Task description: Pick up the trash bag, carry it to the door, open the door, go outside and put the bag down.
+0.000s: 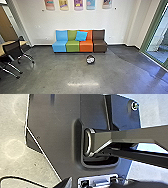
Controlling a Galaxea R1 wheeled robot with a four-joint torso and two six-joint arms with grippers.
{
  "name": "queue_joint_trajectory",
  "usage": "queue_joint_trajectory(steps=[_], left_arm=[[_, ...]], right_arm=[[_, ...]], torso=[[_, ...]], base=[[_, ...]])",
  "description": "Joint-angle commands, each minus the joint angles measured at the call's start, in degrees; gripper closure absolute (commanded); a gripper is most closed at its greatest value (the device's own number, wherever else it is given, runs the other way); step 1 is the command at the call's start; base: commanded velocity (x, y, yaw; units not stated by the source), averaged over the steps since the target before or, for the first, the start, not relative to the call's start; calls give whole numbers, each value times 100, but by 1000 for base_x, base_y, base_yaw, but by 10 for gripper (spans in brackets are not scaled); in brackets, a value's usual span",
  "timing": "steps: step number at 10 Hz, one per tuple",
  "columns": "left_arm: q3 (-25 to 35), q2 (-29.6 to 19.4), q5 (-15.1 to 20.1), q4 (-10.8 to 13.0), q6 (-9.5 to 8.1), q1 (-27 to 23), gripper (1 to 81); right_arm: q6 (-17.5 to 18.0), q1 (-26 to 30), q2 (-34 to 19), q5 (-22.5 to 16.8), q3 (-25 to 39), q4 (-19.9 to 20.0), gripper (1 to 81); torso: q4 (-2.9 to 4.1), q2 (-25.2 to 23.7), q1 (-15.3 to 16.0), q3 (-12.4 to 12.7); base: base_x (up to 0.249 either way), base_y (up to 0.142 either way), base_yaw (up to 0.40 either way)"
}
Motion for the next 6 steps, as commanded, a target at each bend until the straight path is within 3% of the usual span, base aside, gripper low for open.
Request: queue_joint_trajectory(steps=[1,6], left_arm=[[35,-44,353,-20,36,-169,10],[35,-35,353,-29,36,-169,10]], right_arm=[[-31,173,18,-385,66,-63,10],[-23,165,18,-385,65,-89,10]], torso=[[0,0,0,0],[0,0,2,0]], base=[[183,0,0],[182,0,0]])
